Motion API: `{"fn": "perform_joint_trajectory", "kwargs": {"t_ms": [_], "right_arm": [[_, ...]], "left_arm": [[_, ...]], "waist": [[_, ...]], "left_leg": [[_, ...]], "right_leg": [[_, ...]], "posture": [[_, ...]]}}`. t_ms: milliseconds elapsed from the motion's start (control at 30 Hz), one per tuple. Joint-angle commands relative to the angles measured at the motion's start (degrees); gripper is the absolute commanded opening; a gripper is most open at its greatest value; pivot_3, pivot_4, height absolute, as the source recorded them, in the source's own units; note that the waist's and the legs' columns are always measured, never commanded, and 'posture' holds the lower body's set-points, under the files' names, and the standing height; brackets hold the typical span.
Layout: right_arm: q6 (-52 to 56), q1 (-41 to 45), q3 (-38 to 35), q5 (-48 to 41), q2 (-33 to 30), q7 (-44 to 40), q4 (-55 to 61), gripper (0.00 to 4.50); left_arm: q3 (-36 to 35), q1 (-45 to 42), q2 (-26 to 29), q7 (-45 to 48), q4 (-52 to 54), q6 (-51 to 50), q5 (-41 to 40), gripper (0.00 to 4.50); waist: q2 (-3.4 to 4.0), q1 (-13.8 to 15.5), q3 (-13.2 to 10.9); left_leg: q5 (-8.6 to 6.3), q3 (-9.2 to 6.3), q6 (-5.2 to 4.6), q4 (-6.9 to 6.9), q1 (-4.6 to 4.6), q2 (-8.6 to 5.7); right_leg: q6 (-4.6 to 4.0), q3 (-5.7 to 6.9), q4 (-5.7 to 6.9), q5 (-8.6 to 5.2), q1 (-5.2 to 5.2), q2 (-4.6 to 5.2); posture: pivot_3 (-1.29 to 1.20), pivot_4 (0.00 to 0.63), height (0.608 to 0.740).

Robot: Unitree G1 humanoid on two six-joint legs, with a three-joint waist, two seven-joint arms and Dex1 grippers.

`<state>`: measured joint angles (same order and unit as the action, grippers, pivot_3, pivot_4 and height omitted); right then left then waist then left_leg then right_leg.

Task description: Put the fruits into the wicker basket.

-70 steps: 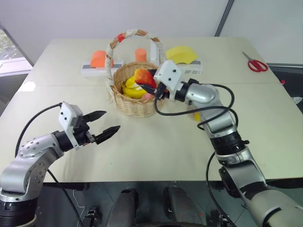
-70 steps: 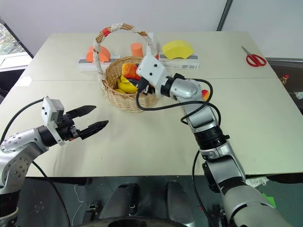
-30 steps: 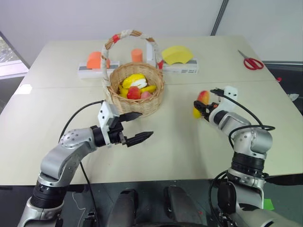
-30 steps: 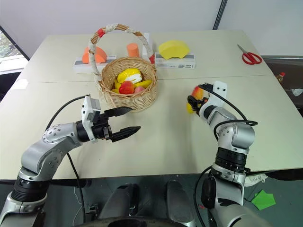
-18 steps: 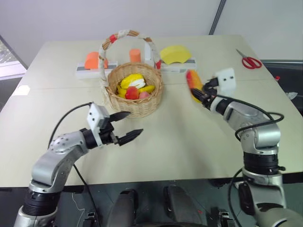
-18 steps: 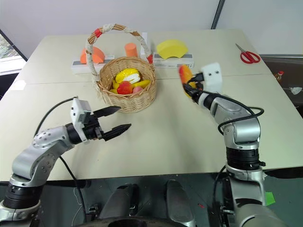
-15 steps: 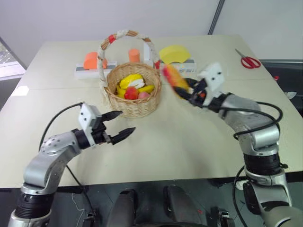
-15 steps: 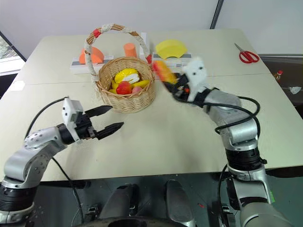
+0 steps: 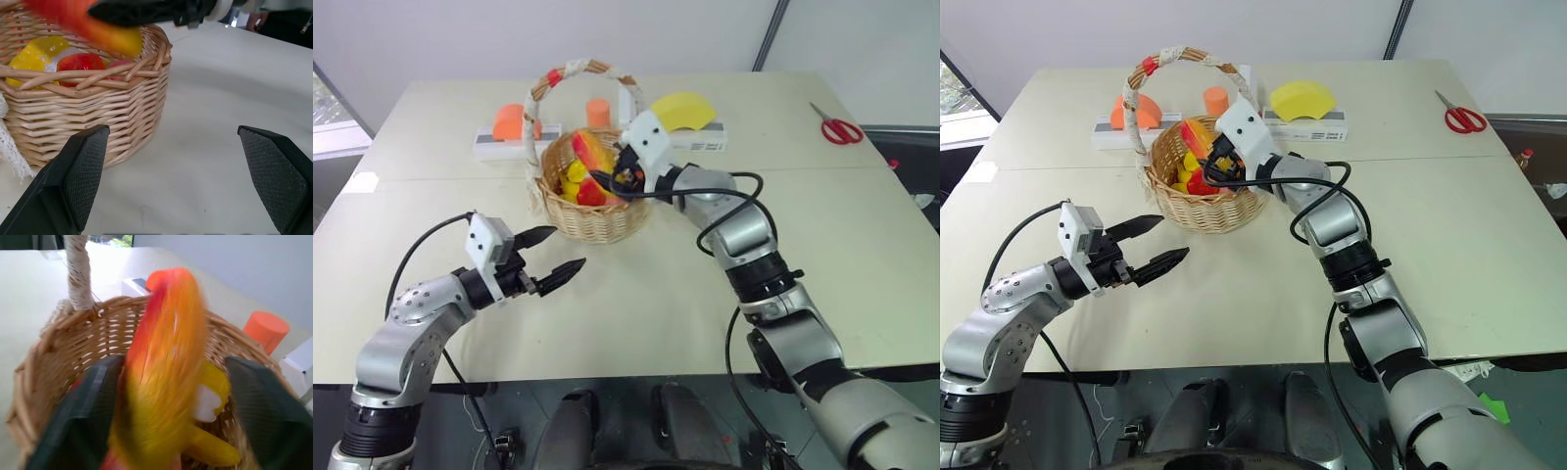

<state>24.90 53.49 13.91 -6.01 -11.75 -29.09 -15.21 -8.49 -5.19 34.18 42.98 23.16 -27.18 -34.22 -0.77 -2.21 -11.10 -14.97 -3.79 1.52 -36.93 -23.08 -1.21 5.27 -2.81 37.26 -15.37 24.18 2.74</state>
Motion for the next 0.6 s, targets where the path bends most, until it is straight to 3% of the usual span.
{"fn": "perform_joint_trajectory", "kwargs": {"t_ms": [33, 167, 300, 467, 600], "right_arm": [[-1.97, 0.08, -3.29, -1.99, -0.84, -2.07, 6.63, 4.48], [3.18, -5.19, -6.61, -6.15, -4.29, -5.35, 15.39, 4.48], [10.81, -8.72, -13.23, -9.85, -5.05, -1.00, 19.72, 4.48], [7.93, -7.20, -13.38, -7.43, -1.87, 3.82, 14.07, 4.48], [-0.27, -2.93, -13.39, -5.17, 2.09, 6.47, 2.81, 4.48]], "left_arm": [[-0.66, 0.39, -0.18, -0.76, 2.41, 0.89, 0.08, 4.50], [-0.98, 1.12, -0.11, -1.12, 3.04, 0.81, -0.16, 4.50], [-1.78, 0.33, -1.25, -1.58, 3.20, 0.57, -2.21, 4.50], [-1.48, -1.08, -1.74, -1.52, 1.85, 0.54, -2.66, 4.50], [-1.05, -2.05, -2.32, -1.45, 1.02, 0.83, -2.36, 4.50]], "waist": [[0.00, -0.04, 0.00], [0.00, -0.02, 0.01], [-0.01, 0.14, 0.01], [0.00, -0.62, 0.02], [0.00, -0.50, 0.02]], "left_leg": [[0.02, 0.00, 0.03, -0.11, -0.29, 0.00], [0.04, -0.01, 0.06, -0.09, -0.39, 0.02], [0.04, -0.02, 0.06, -0.12, -0.37, 0.02], [0.08, 0.06, 0.11, -0.12, -0.23, 0.12], [0.17, 0.06, 0.25, -0.09, -0.19, 0.14]], "right_leg": [[0.00, 0.00, 0.11, 0.02, 0.33, 0.00], [-0.01, 0.00, 0.17, 0.02, 0.45, -0.03], [-0.01, 0.01, 0.16, 0.02, 0.38, -0.01], [-0.05, -0.03, 0.27, 0.07, 0.38, -0.17], [-0.08, -0.03, 0.45, 0.07, 0.42, -0.24]], "posture": [[0.00, 0.150, 0.740], [0.00, 0.150, 0.740], [0.00, 0.150, 0.740], [0.00, 0.150, 0.740], [0.00, 0.150, 0.740]]}}
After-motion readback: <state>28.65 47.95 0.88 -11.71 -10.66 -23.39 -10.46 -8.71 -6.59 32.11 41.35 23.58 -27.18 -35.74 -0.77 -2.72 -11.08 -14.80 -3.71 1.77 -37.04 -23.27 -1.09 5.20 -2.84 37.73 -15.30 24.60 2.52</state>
